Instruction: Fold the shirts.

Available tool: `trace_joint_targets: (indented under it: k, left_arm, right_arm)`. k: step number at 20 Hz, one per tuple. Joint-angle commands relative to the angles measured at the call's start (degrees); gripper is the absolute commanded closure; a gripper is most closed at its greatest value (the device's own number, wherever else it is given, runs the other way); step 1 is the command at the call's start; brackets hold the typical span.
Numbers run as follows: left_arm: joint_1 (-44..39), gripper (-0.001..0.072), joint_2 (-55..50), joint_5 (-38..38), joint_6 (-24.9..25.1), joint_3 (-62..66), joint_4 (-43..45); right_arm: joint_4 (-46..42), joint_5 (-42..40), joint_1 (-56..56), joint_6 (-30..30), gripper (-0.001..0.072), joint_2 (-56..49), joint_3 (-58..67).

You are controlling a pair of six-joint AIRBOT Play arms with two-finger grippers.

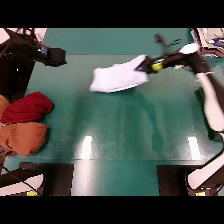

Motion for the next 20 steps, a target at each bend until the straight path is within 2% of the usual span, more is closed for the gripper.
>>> trace_joint_targets:
  k: [1,6,10,15,20]
  left_arm:
    - [-5.73,0.068,-0.02,2.75,0.2,0.0,-0.07]
    - [-10.6,0.068,-0.02,7.28,-0.39,0.0,-0.09]
    - [-13.22,0.068,-0.02,12.79,-0.46,0.0,-0.11]
    - [-13.38,0.068,-0.02,14.49,-0.44,0.0,-0.94]
    - [-13.38,0.068,-0.02,14.58,-0.42,0.0,-0.92]
  right_arm:
    - [-7.61,-1.73,-14.6,0.09,0.0694,10.86,-7.61]
    - [-7.56,-8.85,-37.59,0.04,0.0694,21.86,-17.59]
    - [-7.52,-11.69,-49.46,-0.28,0.0694,23.43,-20.17]
    - [-7.08,-12.33,-52.0,-2.73,0.0694,22.97,-19.06]
    - [-7.04,-10.99,-51.87,-3.02,0.0694,22.99,-7.65]
